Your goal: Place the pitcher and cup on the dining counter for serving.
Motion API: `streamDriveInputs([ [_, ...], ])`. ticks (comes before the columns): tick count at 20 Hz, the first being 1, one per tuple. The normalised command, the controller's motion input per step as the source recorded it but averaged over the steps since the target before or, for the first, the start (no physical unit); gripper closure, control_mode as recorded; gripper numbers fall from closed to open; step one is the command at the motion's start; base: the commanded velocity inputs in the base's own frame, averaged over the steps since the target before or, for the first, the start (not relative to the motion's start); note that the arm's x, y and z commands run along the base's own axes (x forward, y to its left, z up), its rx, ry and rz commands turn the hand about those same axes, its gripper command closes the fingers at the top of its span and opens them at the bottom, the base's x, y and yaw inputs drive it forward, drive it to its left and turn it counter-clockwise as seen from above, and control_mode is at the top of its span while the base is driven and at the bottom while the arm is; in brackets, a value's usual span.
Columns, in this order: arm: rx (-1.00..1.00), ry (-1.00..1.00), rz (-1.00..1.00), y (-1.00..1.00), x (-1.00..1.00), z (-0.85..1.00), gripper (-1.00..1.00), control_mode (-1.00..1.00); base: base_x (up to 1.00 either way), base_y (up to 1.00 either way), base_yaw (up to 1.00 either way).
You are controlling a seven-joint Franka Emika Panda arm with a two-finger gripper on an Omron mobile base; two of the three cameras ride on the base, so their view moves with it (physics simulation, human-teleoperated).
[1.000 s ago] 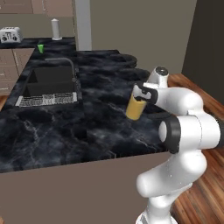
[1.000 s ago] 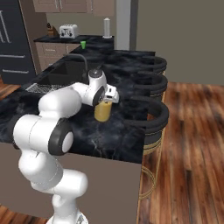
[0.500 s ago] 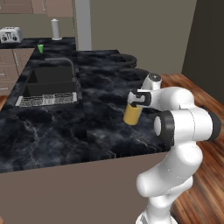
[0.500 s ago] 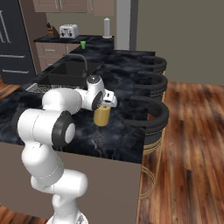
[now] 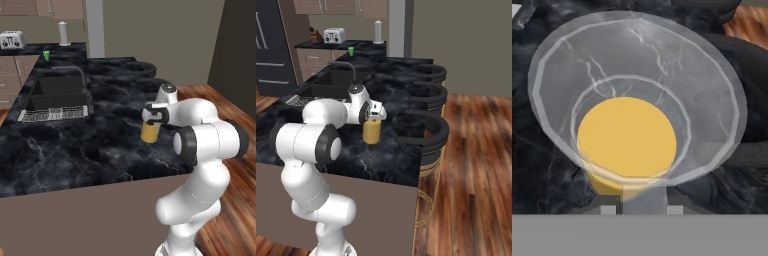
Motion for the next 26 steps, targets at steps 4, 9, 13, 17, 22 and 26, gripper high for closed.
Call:
streamDriveInputs([
  [4, 0.00, 0.00, 0.00, 0.01, 0.02, 0.00, -1.00, -1.00, 0.00, 0.00, 0.00],
  [9, 0.00, 0.00, 0.00, 0.02, -0.06, 0.25, -1.00, -1.00, 0.00, 0.00, 0.00],
  [13, 0.00, 0.00, 0.00, 0.19, -0.30, 0.33, -1.00, -1.00, 0.00, 0.00, 0.00],
  [17, 0.00, 0.00, 0.00, 0.26, -0.84, 0.38, -1.00, -1.00, 0.00, 0.00, 0.00],
  [22, 0.00, 0.00, 0.00, 0.27, -1.00, 0.04, -1.00, -1.00, 0.00, 0.00, 0.00],
  [26, 0.01, 0.00, 0.00, 0.09, -1.00, 0.06, -1.00, -1.00, 0.00, 0.00, 0.00],
])
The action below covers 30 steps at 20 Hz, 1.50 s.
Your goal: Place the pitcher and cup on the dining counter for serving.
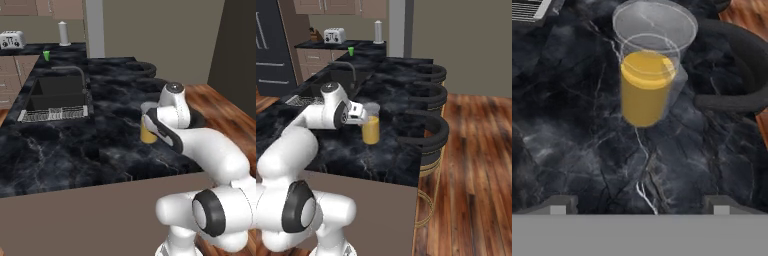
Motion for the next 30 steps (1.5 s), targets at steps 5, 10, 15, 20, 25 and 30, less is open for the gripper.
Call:
streamDriveInputs([
  [5, 0.08, 0.00, 0.00, 0.00, -1.00, 0.20, -1.00, -1.00, 0.00, 0.00, 0.00],
  [10, 0.09, 0.00, 0.00, 0.00, -0.91, 0.62, -1.00, -1.00, 0.00, 0.00, 0.00],
  [15, 0.04, 0.00, 0.01, 0.09, -0.87, 0.42, -1.00, -1.00, 0.00, 0.00, 0.00],
  [20, 0.00, -0.04, 0.03, 0.16, -0.40, 0.00, -1.00, 1.00, -0.58, 0.37, 0.07],
  [25, 0.00, 0.00, 0.00, 0.00, 0.00, 0.00, -1.00, 1.00, -0.46, 0.96, 0.17],
  [30, 0.00, 0.00, 0.00, 0.00, 0.00, 0.00, -1.00, 1.00, 0.00, 1.00, 0.23],
])
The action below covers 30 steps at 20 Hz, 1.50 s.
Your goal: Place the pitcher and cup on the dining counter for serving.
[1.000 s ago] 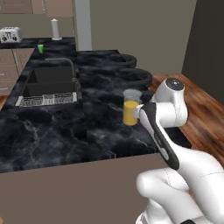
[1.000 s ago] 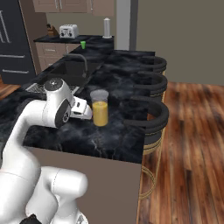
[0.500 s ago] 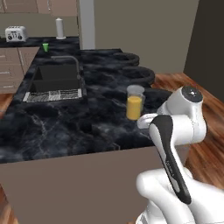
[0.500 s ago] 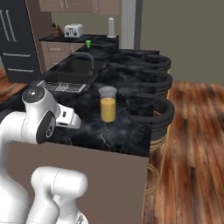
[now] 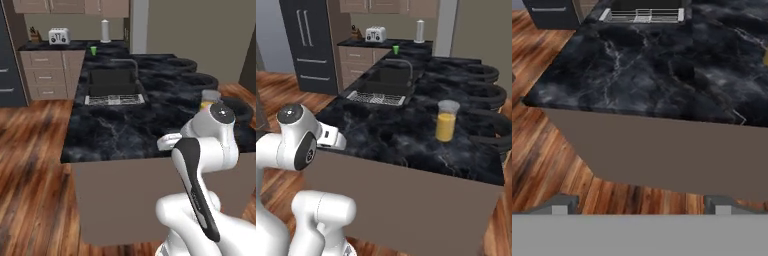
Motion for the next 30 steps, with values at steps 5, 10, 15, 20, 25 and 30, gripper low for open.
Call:
streamDriveInputs([
  [5, 0.00, 0.00, 0.00, 0.00, 0.00, 0.00, -1.00, 1.00, 0.04, 1.00, 0.22],
  [10, 0.00, 0.00, 0.00, 0.00, 0.00, 0.00, -1.00, 1.00, 0.21, 1.00, 0.19],
  [15, 0.00, 0.00, 0.00, 0.00, 0.00, 0.00, -1.00, 1.00, 0.72, 1.00, 0.09],
  [20, 0.00, 0.00, 0.00, 0.00, 0.00, 0.00, -1.00, 1.00, 1.00, 0.94, -0.01],
  [25, 0.00, 0.00, 0.00, 0.00, 0.00, 0.00, -1.00, 1.00, 1.00, 0.87, -0.13],
  [30, 0.00, 0.00, 0.00, 0.00, 0.00, 0.00, -1.00, 1.00, 1.00, 0.85, -0.43],
])
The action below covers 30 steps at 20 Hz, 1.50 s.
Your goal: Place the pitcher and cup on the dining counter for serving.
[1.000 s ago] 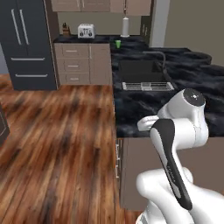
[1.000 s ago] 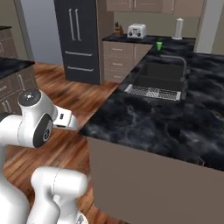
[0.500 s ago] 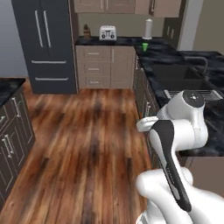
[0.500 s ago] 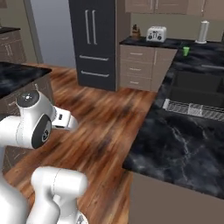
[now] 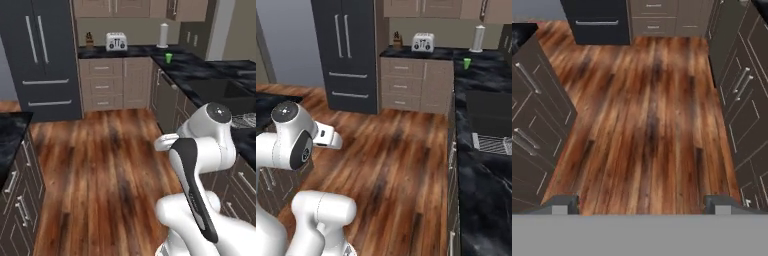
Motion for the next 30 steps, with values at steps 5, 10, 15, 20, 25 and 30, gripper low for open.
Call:
streamDriveInputs([
  [5, 0.00, 0.00, 0.00, 0.00, 0.00, 0.00, -1.00, 1.00, 1.00, 0.73, -0.43],
  [10, 0.00, 0.00, 0.00, 0.00, 0.00, 0.00, -1.00, 1.00, 1.00, 0.60, -0.41],
  [15, 0.00, 0.00, 0.00, 0.00, 0.00, 0.00, -1.00, 1.00, 1.00, 0.51, -0.39],
  [20, 0.00, 0.00, 0.00, 0.00, 0.00, 0.00, -1.00, 1.00, 1.00, 0.48, -0.40],
  [25, 0.00, 0.00, 0.00, 0.00, 0.00, 0.00, -1.00, 1.00, 1.00, 0.59, -0.42],
  [30, 0.00, 0.00, 0.00, 0.00, 0.00, 0.00, -1.00, 1.00, 1.00, 0.87, -0.48],
])
